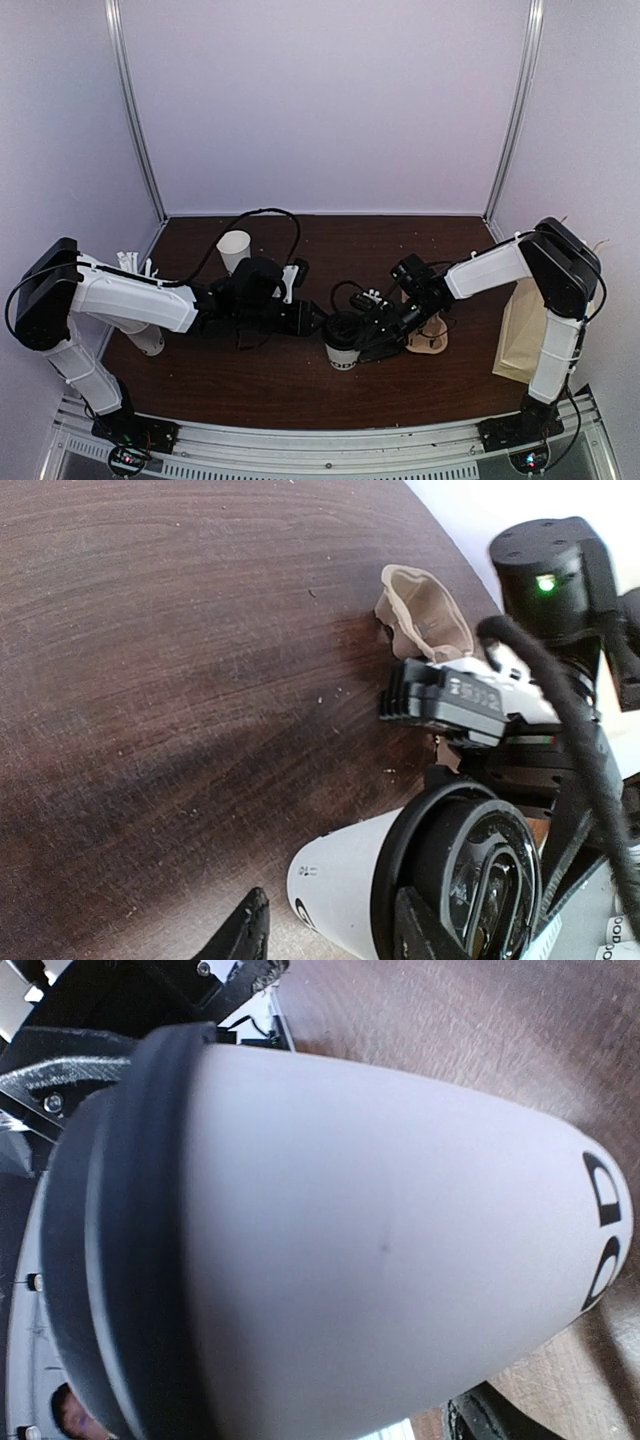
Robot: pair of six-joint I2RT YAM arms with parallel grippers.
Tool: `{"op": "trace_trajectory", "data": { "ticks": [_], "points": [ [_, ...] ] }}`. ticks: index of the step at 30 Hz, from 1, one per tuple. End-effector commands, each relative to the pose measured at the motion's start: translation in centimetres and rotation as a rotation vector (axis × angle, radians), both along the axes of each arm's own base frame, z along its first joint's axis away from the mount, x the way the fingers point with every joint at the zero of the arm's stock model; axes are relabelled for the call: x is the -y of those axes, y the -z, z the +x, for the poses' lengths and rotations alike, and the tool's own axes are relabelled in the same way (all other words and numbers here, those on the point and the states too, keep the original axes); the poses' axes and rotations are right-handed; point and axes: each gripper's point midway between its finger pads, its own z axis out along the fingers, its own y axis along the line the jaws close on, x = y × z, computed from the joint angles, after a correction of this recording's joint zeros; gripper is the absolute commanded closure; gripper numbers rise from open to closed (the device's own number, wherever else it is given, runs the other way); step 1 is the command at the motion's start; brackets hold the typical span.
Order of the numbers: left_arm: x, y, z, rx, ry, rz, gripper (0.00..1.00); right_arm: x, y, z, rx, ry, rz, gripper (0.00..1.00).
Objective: Pack the takeout coffee
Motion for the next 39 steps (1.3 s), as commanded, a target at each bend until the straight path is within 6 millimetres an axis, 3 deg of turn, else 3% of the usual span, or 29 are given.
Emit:
{"op": "trace_trajectory", "data": {
  "ticks": [1, 5, 10, 13, 15, 19, 23, 27, 31, 39],
  "points": [
    [-2.6, 5.5, -2.6, -0.113, 0.026, 0.182, 0.57, 4.0, 10.3, 3.1, 0.028, 0.15, -0.419, 0.27],
    [-2.8, 5.9, -2.6, -0.123, 0.017, 0.192, 0.57, 3.9, 9.3, 4.0, 0.067, 0.159, -0.42, 0.27],
    [-2.4, 6.2, -2.4, -0.126, 0.019, 0.203, 0.57, 5.1, 10.5, 4.2, 0.083, 0.155, -0.506, 0.28],
    [-2.2, 5.7, -2.2, -0.115, 0.023, 0.194, 0.56, 4.9, 10.2, 4.6, 0.084, 0.142, -0.505, 0.29],
    [-2.1, 4.7, -2.0, -0.085, 0.026, 0.18, 0.56, 4.0, 8.3, 5.2, 0.127, 0.129, -0.447, 0.29],
    [-1.5, 0.7, -0.9, 0.042, 0.04, 0.13, 0.55, 2.3, 2.3, 6.2, 0.24, 0.12, -0.274, 0.26],
    [-0.5, -3.6, -0.1, 0.147, 0.063, 0.074, 0.53, 1.8, -3.0, 6.8, 0.336, 0.099, -0.156, 0.2],
    [0.2, -6.9, 0.3, 0.206, 0.081, 0.044, 0.48, 1.8, -7.0, 7.1, 0.428, 0.102, -0.083, 0.18],
    [-0.1, -8.0, 0.1, 0.224, 0.091, 0.047, 0.41, 2.4, -8.7, 6.9, 0.516, 0.086, -0.084, 0.16],
    [-1.9, -8.4, 0.0, 0.269, 0.069, 0.079, 0.37, 3.7, -9.2, 6.5, 0.715, -0.015, -0.157, 0.12]
  ]
}}
